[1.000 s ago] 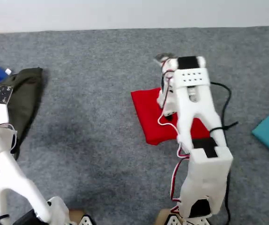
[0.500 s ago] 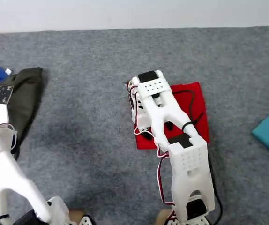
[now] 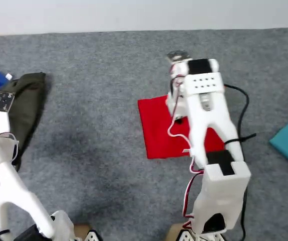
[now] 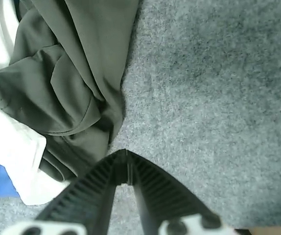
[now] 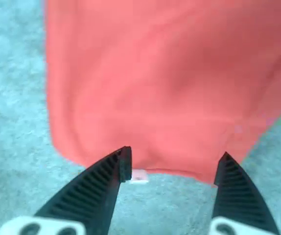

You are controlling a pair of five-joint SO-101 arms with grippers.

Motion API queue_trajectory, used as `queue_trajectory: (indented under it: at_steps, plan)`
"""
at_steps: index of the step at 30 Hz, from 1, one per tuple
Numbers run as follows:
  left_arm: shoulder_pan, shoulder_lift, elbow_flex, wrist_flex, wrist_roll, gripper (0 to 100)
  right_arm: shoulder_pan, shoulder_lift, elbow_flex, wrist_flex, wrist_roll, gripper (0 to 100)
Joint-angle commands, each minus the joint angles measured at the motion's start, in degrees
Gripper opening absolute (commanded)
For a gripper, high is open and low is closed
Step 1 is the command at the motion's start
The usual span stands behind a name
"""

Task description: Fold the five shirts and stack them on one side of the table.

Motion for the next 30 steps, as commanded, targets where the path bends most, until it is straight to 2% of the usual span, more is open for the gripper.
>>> queue_trajectory:
  at_steps: [1,8,14,23,30]
  plan:
    - [0.0,-2.3,-1.3,2.2,3.3,0,2.8,0.1,-2.5,-8.1,-0.4,28.4]
    - [0.3,-2.3,-6.7,6.7,4.7,0,6.2,11.6,-2.5,-23.9,-0.8,28.4]
    - [0.1,-2.3,-7.2,11.2,4.7,0,4.7,15.6,-2.5,-32.7,-0.6,28.4]
    - [0.0,-2.3,-7.1,12.2,4.7,0,3.5,7.2,-10.2,-23.9,-0.6,28.4]
    - [0.0,-2.3,-7.1,12.2,4.7,0,6.2,6.1,-9.9,-17.1,-0.5,28.4]
